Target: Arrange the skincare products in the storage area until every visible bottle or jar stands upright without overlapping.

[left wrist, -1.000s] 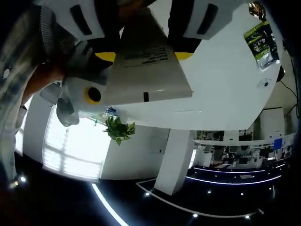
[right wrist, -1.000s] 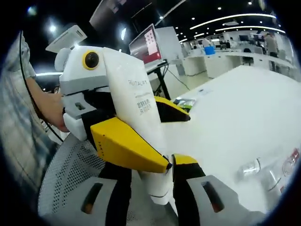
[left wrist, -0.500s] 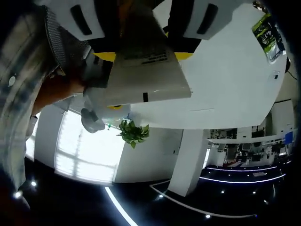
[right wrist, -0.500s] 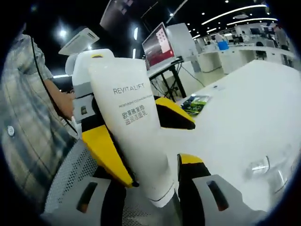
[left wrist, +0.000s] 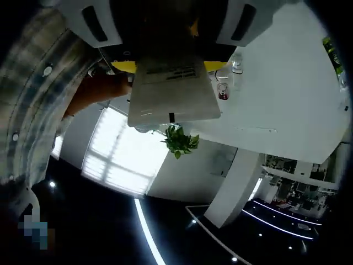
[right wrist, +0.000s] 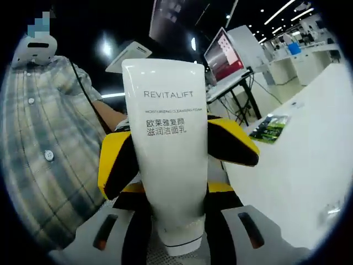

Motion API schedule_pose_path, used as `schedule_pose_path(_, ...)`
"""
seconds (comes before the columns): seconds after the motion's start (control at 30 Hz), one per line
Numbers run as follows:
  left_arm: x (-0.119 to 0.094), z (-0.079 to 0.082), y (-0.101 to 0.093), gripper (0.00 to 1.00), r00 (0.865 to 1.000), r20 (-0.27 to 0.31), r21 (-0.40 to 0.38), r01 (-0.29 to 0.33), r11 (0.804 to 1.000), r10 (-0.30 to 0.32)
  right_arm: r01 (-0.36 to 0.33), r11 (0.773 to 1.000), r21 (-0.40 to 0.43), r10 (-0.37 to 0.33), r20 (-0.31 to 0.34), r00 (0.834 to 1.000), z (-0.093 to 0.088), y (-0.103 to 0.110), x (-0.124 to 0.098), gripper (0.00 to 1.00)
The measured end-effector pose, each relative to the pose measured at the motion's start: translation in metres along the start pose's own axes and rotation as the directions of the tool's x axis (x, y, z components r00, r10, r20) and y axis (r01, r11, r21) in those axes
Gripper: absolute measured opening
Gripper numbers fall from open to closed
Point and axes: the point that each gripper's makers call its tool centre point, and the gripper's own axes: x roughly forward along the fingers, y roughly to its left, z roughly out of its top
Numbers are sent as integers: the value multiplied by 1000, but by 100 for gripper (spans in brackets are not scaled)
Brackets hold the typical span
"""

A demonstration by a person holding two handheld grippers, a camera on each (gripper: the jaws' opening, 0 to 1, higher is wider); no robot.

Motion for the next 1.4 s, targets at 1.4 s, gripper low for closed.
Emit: schedule_pose_path(1.4, -2, -5, 26, 38, 992, -19, 16, -123, 992, 123, 246, 968, -45, -246, -2, 969, 6, -35, -3, 34)
